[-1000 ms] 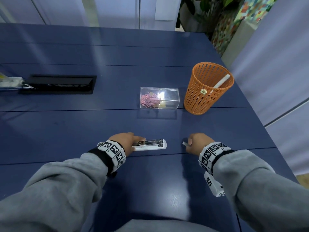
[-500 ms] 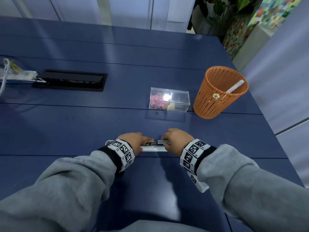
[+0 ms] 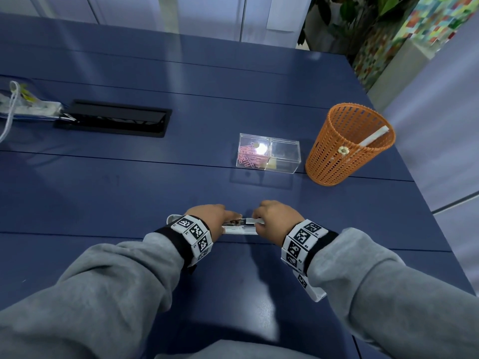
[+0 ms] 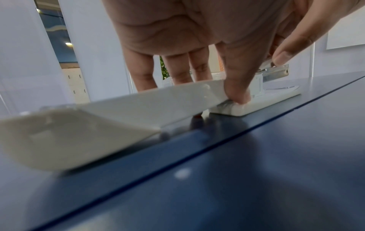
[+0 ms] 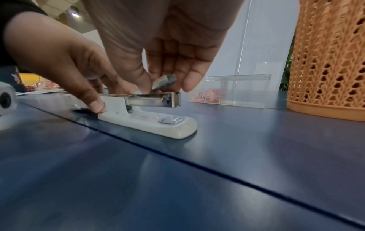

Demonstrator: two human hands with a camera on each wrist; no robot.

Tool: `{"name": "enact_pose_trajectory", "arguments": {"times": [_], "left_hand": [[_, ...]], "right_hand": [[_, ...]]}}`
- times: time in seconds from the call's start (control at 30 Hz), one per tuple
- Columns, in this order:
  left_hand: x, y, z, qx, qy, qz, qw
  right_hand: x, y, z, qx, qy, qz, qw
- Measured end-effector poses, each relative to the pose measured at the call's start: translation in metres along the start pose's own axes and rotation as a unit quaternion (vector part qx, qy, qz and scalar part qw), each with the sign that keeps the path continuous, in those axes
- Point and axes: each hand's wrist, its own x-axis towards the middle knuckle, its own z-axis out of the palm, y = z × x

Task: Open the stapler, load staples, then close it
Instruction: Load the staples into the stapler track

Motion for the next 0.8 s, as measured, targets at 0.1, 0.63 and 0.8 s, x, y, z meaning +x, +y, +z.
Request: {"name": "enact_pose_trajectory", "arguments": {"times": [0.1,0.63,0.8], "left_hand": [[0.0001,0.0005,0.0001,-0.001,0.004,0.001,1.0],[0.0015,-0.0023,0.0021,-0.001,0.01,0.005,1.0],[0.0027,-0.0039,0.0043,-0.002,0.015,0.012,1.0]], "right_hand": [[-0.0021,0.0011,0.0016,0.011,0.006,-0.001,1.0],[-0.0021,-0.0007,0.0018,0.001,0.001,-0.003,1.0],[0.0026,-0.001,0.0023,-0.025,-0.002,-0.002,1.0]]}}
